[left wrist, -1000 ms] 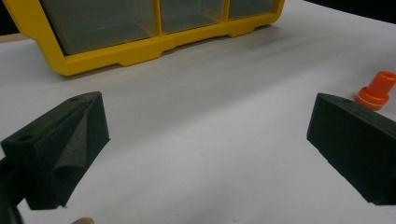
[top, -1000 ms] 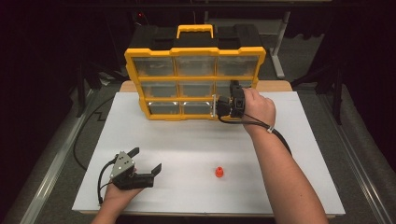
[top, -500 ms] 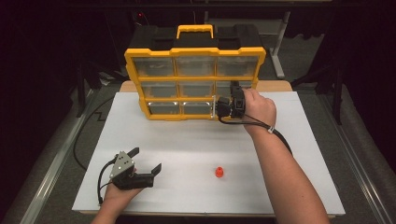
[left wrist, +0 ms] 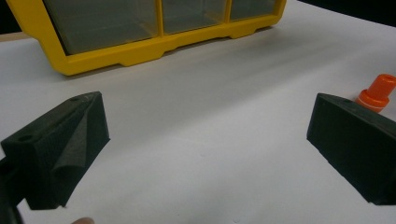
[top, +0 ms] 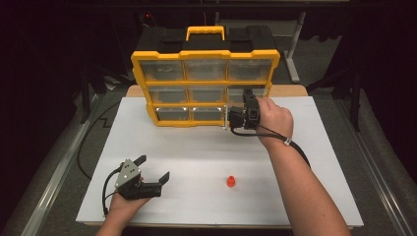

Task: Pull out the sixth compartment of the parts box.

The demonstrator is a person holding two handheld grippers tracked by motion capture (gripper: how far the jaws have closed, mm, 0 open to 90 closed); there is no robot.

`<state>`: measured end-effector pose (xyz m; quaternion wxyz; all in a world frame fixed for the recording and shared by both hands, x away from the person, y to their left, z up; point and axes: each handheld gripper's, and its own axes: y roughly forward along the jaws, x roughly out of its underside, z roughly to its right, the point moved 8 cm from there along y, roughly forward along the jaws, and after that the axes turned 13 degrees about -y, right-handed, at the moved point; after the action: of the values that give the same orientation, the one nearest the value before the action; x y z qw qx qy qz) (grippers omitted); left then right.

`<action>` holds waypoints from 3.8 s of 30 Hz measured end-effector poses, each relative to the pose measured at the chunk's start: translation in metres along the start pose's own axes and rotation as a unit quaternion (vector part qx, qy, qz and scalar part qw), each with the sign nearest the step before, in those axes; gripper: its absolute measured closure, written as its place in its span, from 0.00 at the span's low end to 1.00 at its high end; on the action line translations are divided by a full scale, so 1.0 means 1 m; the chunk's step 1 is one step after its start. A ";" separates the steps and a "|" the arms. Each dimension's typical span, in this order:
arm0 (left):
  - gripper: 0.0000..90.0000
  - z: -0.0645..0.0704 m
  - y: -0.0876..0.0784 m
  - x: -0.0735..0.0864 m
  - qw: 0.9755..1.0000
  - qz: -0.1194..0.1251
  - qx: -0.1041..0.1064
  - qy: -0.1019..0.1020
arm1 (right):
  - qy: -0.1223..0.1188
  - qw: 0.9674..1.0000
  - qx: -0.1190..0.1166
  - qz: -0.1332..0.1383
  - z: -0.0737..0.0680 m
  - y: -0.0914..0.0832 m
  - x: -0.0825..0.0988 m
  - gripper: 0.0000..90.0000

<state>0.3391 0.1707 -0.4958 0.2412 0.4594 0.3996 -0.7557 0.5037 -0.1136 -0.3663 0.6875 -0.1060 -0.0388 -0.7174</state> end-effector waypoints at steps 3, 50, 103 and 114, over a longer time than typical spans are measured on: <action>0.00 0.000 0.000 0.000 1.000 0.000 0.000 0.000 | 0.000 1.000 -0.004 0.001 -0.001 -0.005 0.000 0.87; 0.00 0.001 -0.001 0.000 1.000 -0.001 0.006 0.004 | -0.002 1.000 0.000 0.023 -0.010 -0.069 0.001 0.87; 0.00 0.002 0.000 0.000 1.000 -0.002 0.006 0.005 | 0.018 0.999 -0.020 0.035 -0.027 -0.090 0.014 0.67; 0.00 0.001 -0.001 0.000 1.000 -0.002 0.004 0.004 | 0.016 0.998 -0.060 0.031 -0.068 -0.098 0.028 0.62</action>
<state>0.3378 0.1698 -0.4955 0.2360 0.4628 0.3985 -0.7559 0.3985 -0.1490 -0.4178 0.7024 -0.1367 0.0181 -0.6983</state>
